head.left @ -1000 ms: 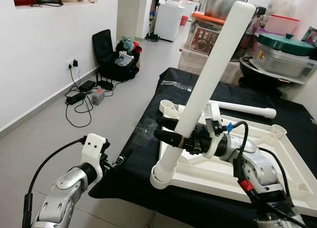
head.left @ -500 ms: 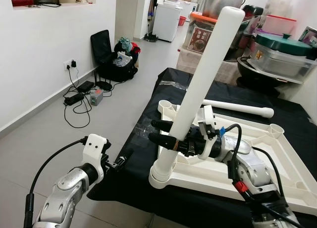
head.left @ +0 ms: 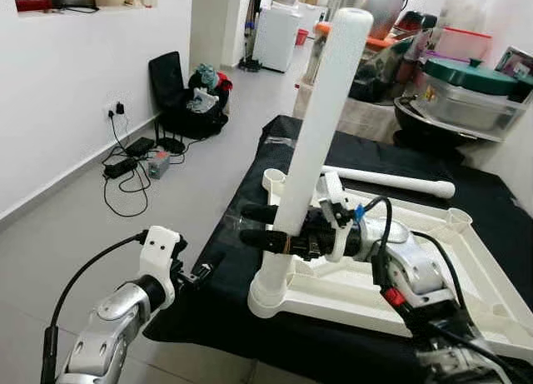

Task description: Building children table

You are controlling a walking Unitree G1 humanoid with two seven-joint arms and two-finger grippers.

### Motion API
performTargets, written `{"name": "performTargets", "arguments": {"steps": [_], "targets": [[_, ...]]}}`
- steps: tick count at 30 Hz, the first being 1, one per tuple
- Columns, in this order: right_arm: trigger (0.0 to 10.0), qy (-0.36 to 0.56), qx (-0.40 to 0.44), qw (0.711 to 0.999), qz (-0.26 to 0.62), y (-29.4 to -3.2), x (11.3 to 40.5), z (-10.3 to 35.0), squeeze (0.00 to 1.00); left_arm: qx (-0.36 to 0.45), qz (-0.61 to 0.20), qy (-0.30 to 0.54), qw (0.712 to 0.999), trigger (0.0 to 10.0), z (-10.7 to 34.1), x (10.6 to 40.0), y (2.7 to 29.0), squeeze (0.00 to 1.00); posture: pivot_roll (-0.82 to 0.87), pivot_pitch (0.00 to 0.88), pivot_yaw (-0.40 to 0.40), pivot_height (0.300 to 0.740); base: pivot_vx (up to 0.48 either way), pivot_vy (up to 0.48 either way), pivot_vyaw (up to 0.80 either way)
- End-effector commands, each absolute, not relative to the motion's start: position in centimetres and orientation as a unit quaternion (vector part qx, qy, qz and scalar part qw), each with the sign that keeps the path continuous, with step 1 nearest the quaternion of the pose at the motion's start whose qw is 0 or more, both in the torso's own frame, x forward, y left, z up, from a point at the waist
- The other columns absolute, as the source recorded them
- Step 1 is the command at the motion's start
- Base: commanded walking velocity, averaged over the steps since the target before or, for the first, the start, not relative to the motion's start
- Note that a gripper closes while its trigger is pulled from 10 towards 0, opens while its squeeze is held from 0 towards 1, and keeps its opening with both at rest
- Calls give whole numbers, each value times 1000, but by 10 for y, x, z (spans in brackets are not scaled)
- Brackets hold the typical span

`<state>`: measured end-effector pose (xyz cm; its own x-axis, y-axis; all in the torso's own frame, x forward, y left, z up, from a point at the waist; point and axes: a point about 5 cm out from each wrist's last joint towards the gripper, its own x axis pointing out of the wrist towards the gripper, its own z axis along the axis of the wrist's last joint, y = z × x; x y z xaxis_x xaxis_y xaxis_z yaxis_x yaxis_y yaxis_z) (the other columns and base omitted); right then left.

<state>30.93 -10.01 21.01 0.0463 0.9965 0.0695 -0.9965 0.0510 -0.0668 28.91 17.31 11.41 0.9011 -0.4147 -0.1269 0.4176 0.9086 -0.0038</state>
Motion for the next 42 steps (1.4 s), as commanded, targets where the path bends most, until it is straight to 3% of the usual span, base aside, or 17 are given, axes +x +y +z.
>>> {"name": "performTargets", "arguments": {"steps": [1, 6, 17, 21, 22, 23, 25, 27, 28, 29, 31, 32, 33, 37, 42], "targets": [[10000, 11, 22, 706, 708, -90, 305, 185, 0, 11, -221, 64, 973, 10000, 113, 289, 169, 0, 174, 0, -196, 740, 0, 0, 0], [10000, 14, 54, 727, 685, -89, 317, 182, 0, 11, -217, 66, 974, 10000, 112, 287, 172, 0, 179, 0, -200, 740, 0, 0, 0], [10000, 6, 55, 744, 666, -90, 321, 181, 0, 12, -216, 67, 974, 10000, 112, 288, 172, 0, 169, 0, -192, 740, 0, 0, 0], [10000, 6, 34, 773, 634, -92, 318, 174, 0, 13, -216, 68, 974, 10000, 111, 287, 172, 0, 161, 0, -189, 740, 0, 0, 0], [10000, 10, 26, 797, 603, -95, 319, 170, 0, 14, -216, 67, 974, 10000, 112, 287, 172, 0, 159, 0, -193, 740, 0, 0, 0], [10000, 10, 26, 797, 603, -95, 319, 170, 0, 14, -216, 67, 974, 10000, 112, 287, 172, 0, 159, 0, -193, 740, 0, 0, 0], [10000, 25, 35, 850, 525, -101, 319, 161, 0, 12, -211, 66, 975, 10000, 112, 286, 173, 0, 154, 0, -188, 740, 0, 0, 0], [10000, 29, 35, 867, 497, -104, 319, 158, 0, 11, -210, 65, 975, 10000, 112, 286, 173, 0, 154, 0, -188, 740, 0, 0, 0], [10000, 43, 44, 912, 405, -113, 321, 149, 0, 10, -209, 67, 975, 10000, 110, 284, 173, 0, 142, 0, -186, 740, 0, 0, 0], [10000, 43, 44, 912, 405, -113, 321, 149, 0, 10, -209, 67, 975, 10000, 110, 284, 173, 0, 142, 0, -186, 740, 0, 0, 0], [10000, 79, 85, 981, 157, -140, 321, 128, 0, 10, -209, 72, 975, 10000, 108, 282, 174, 0, 139, 0, -185, 740, 0, 0, 0], [10000, 79, 85, 981, 157, -140, 321, 128, 0, 10, -209, 72, 975, 10000, 108, 282, 174, 0, 139, 0, -185, 740, 0, 0, 0], [10000, 98, 108, 987, 66, -151, 316, 119, 0, 10, -209, 73, 975, 10000, 107, 282, 174, 0, 139, 0, -185, 740, 0, 0, 0], [10000, 117, 120, 985, -27, -160, 308, 112, 0, 8, -208, 72, 975, 10000, 108, 283, 174, 0, 130, 0, -181, 740, 0, 0, 0], [10000, 103, 80, 990, -62, -155, 304, 121, 0, 8, -207, 73, 976, 10000, 107, 283, 173, 0, 127, 0, -184, 740, 0, 0, 0]]}}
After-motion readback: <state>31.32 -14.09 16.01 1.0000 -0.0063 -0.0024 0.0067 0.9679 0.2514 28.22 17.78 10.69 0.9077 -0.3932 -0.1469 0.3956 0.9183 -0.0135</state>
